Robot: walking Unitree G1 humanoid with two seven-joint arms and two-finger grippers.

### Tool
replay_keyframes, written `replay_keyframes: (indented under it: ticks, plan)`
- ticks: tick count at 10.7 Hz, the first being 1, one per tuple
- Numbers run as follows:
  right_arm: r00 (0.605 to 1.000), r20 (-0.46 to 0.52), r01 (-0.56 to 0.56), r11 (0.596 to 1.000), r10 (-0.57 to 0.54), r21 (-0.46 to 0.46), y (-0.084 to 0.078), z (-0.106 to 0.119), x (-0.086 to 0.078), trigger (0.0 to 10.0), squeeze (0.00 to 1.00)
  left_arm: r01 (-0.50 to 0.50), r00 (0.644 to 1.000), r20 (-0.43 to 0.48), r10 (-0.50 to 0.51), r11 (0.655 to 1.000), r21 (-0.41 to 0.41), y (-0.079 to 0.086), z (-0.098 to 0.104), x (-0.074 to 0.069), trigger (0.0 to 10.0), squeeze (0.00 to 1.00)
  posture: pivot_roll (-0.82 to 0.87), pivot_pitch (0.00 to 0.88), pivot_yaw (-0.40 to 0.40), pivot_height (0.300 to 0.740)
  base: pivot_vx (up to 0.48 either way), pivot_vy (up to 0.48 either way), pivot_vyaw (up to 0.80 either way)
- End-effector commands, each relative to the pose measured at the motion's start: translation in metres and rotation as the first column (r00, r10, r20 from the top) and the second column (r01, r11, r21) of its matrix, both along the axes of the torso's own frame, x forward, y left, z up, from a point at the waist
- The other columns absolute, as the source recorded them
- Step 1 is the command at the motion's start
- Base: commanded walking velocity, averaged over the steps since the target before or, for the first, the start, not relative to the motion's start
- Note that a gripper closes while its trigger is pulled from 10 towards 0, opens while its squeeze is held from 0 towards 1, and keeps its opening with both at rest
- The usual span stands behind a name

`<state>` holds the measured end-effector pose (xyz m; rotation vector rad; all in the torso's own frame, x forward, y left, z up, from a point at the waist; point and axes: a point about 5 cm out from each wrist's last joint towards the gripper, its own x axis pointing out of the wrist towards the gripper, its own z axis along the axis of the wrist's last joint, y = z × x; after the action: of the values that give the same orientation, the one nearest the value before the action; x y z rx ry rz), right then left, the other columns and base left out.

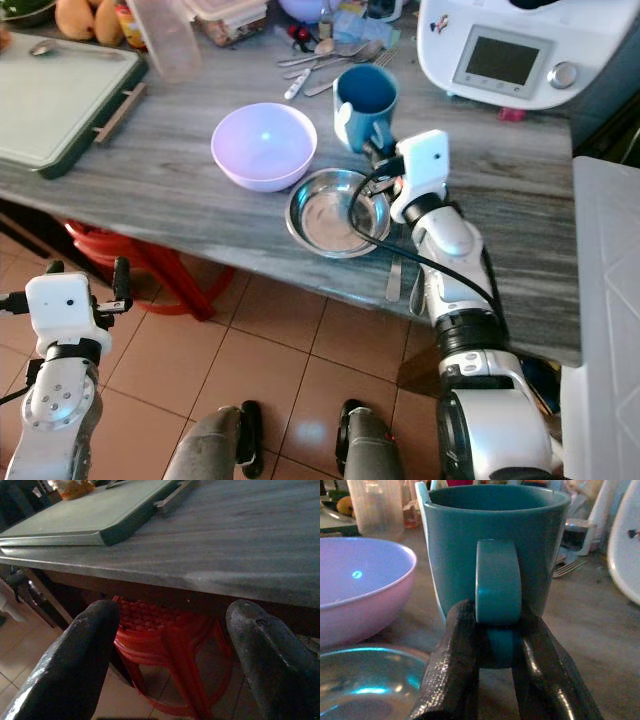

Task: Setting the table

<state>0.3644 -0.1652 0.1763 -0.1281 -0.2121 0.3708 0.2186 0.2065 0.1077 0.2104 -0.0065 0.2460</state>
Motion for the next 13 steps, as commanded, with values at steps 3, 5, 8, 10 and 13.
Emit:
replay_keyframes:
  ticks: [3,5,8,10,13]
  plan:
    - [0.999,-0.03,-0.01,1.0,0.009,-0.002,0.003,-0.008,0.0,10.0,0.0,-0.001,1.0,-0.015,0.001,1.0,0.011,0.002,0.002,-0.003,10.0,0.0,0.1,0.261,0.051,0.74,0.0,0.0,0.0]
    - [0.999,-0.046,0.017,1.0,-0.017,-0.015,0.0,-0.014,-0.001,10.0,0.0,0.005,1.0,-0.016,-0.005,1.0,0.009,0.002,0.003,-0.001,10.0,0.0,0.09,0.257,0.053,0.74,0.0,0.0,0.0]
    - [0.996,-0.059,0.058,0.998,-0.06,-0.032,-0.008,-0.016,0.001,10.0,0.0,0.007,1.0,-0.017,-0.007,1.0,0.004,0.001,0.003,0.001,10.0,0.0,0.09,0.254,0.05,0.74,0.0,0.0,0.0]
    - [0.996,-0.047,0.069,0.997,-0.07,-0.033,-0.009,-0.012,0.003,10.0,0.0,0.006,1.0,-0.016,-0.006,1.0,0.003,0.001,0.003,0.003,10.0,0.0,0.09,0.245,0.05,0.74,0.0,0.0,0.0]
    - [0.998,0.005,0.061,0.998,-0.061,-0.001,-0.006,0.001,0.004,10.0,0.0,0.005,1.0,-0.012,-0.005,1.0,0.005,0.001,0.004,0.004,10.0,0.0,0.09,0.243,0.049,0.74,0.0,0.0,0.0]
